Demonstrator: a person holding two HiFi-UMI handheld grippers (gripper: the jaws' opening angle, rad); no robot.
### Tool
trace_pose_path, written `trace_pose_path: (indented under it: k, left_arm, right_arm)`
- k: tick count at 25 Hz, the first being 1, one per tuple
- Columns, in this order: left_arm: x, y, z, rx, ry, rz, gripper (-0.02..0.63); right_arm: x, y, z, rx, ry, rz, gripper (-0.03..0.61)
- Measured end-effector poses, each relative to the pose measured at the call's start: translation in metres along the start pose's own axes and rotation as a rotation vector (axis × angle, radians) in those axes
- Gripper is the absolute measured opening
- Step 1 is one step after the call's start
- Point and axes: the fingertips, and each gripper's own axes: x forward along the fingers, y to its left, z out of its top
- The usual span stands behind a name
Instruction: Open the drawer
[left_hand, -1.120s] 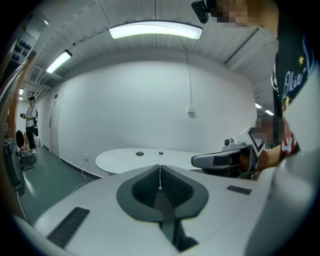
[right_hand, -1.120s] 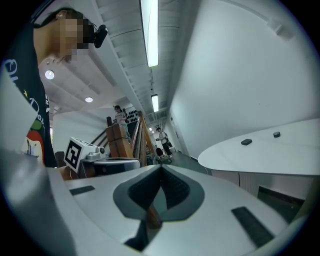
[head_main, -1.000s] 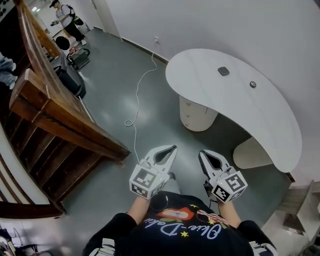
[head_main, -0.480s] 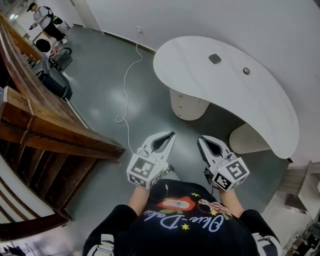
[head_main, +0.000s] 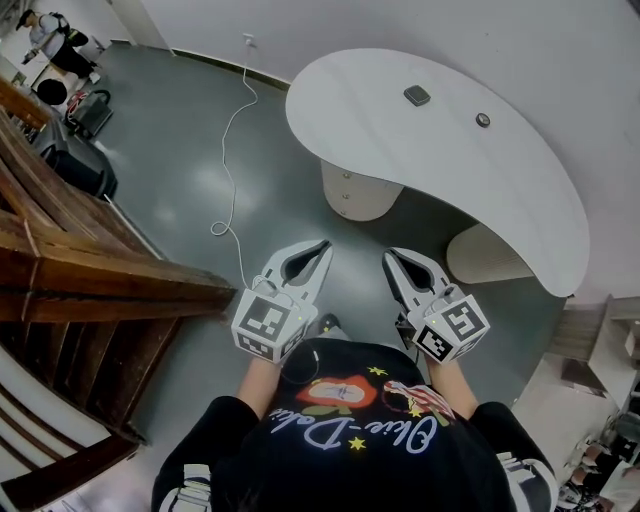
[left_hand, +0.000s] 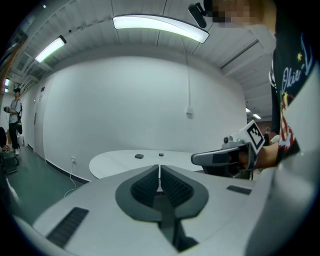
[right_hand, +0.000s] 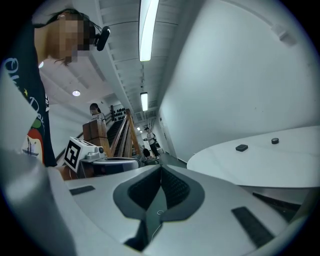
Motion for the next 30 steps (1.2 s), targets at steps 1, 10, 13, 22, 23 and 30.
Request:
trace_pose_path:
  k: [1, 10, 13, 22, 23, 30]
  left_arm:
    - [-0.001, 0.004, -0.001, -0.001, 0.002, 0.001, 0.006]
    - [0.016, 0.024, -0.016, -0.026, 0.019, 0.005, 0.006]
    - [0.024, 0.029, -0.018, -0.040, 0.022, 0.023, 0.006]
    - [0.064, 0.056, -0.013, -0.086, 0.006, 0.172, 0.006]
    - [0.069, 0.059, -0.013, -0.098, 0.004, 0.186, 0.006]
    - [0.106, 0.062, -0.025, -0.152, 0.026, 0.242, 0.006]
  right_arm:
    - [0.003, 0.001, 0.001, -0.005, -0.001, -0.002, 0.000]
    - [0.020, -0.016, -0.010, -0.021, 0.048, -0.004, 0.002]
    - [0.029, -0.027, -0.010, -0.011, 0.061, 0.013, 0.002]
    - [0.058, -0.080, 0.008, -0.019, 0.063, 0.078, 0.002]
    - [0.060, -0.086, 0.007, -0.013, 0.072, 0.090, 0.002]
    - [0.074, -0.117, -0.004, -0.007, 0.147, 0.159, 0.002]
